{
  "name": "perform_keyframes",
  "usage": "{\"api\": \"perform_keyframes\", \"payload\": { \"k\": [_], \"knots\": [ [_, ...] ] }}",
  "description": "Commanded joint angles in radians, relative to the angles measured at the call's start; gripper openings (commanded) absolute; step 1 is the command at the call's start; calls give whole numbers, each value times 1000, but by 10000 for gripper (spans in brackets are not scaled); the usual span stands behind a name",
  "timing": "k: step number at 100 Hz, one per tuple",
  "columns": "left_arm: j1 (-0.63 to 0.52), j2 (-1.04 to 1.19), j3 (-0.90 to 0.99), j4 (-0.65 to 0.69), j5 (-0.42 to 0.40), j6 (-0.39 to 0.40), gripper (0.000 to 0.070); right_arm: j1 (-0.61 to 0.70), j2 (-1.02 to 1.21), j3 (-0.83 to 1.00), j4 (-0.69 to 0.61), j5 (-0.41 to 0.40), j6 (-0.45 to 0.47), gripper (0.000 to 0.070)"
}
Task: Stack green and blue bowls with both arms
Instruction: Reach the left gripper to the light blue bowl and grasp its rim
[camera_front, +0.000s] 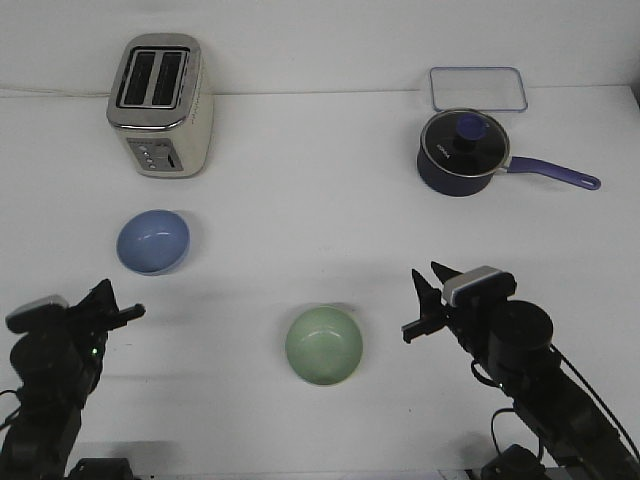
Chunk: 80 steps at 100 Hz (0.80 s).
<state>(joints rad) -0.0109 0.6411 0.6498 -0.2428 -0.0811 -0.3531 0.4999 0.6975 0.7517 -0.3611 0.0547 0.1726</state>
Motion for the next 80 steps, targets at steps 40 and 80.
{"api": "perform_keyframes", "payload": {
  "k": [40, 80],
  "knots": [
    [79, 669, 448, -183, 3, 137, 573, 3, -172, -177, -27, -2, 77, 226],
    [119, 945, 474, -161, 4, 159, 572, 4, -173, -177, -32, -2, 74, 226]
  ]
}}
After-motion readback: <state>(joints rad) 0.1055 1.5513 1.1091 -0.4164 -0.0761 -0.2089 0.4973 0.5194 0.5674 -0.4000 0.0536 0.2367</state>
